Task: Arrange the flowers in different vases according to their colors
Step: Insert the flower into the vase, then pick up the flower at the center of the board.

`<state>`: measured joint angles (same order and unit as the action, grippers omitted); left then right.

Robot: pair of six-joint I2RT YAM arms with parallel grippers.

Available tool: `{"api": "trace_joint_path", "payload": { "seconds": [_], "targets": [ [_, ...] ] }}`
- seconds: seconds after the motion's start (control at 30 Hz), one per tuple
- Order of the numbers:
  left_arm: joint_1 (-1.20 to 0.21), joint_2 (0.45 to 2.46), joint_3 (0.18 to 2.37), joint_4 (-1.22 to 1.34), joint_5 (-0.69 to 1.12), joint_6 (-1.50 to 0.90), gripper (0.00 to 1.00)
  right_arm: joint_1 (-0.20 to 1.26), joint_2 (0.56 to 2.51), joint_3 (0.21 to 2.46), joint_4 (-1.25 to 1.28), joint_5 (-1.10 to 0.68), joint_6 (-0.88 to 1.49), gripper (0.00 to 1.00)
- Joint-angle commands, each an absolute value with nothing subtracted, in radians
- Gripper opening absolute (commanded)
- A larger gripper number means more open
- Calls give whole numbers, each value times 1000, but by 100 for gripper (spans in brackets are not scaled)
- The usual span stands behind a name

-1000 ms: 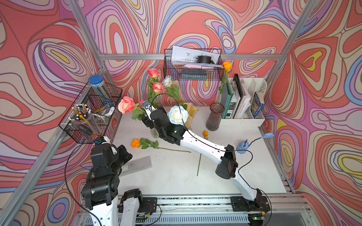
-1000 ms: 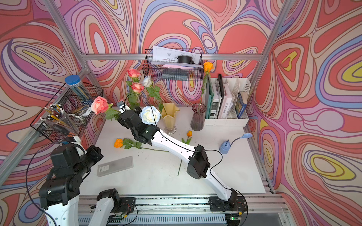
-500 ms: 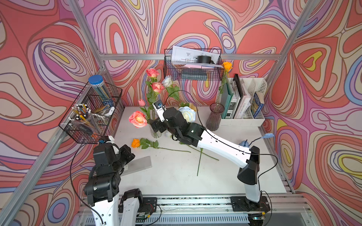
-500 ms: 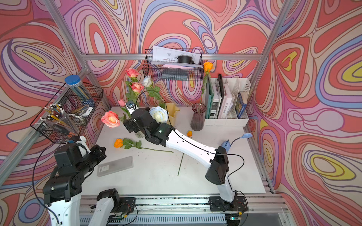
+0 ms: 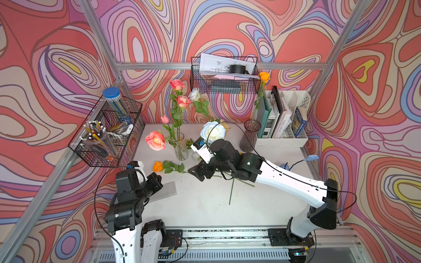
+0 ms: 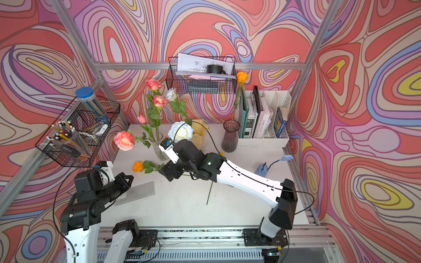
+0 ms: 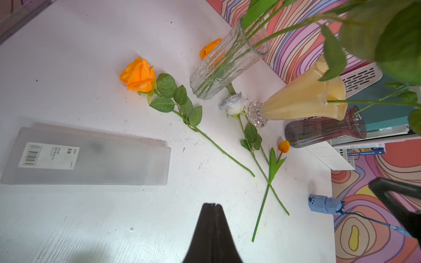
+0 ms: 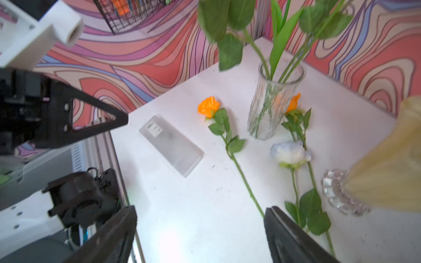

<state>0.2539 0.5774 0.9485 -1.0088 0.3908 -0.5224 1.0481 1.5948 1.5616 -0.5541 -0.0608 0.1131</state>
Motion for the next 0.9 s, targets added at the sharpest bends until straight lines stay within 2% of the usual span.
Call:
{"api": "trace_joint_path", "payload": {
  "seconds": [0.0, 0.17, 0.3, 0.63, 0.87],
  "targets": [
    [249, 559, 926, -987, 408, -505, 4, 1047, 1569, 1460, -596, -108, 130, 85],
    [249, 557, 905, -981, 407, -508, 3, 1046, 1621, 1389, -543, -119, 140, 80],
    [249, 557, 913, -985, 401, -502, 3, 1046, 1734, 1424, -514, -106, 124, 78],
    [249, 560, 910, -973, 410, -486, 3, 1036, 2107, 1697, -558, 16, 39, 77],
    [249, 559, 906, -971, 420, -480, 3, 1004, 2241, 1834, -564, 67, -5, 75]
  ]
}}
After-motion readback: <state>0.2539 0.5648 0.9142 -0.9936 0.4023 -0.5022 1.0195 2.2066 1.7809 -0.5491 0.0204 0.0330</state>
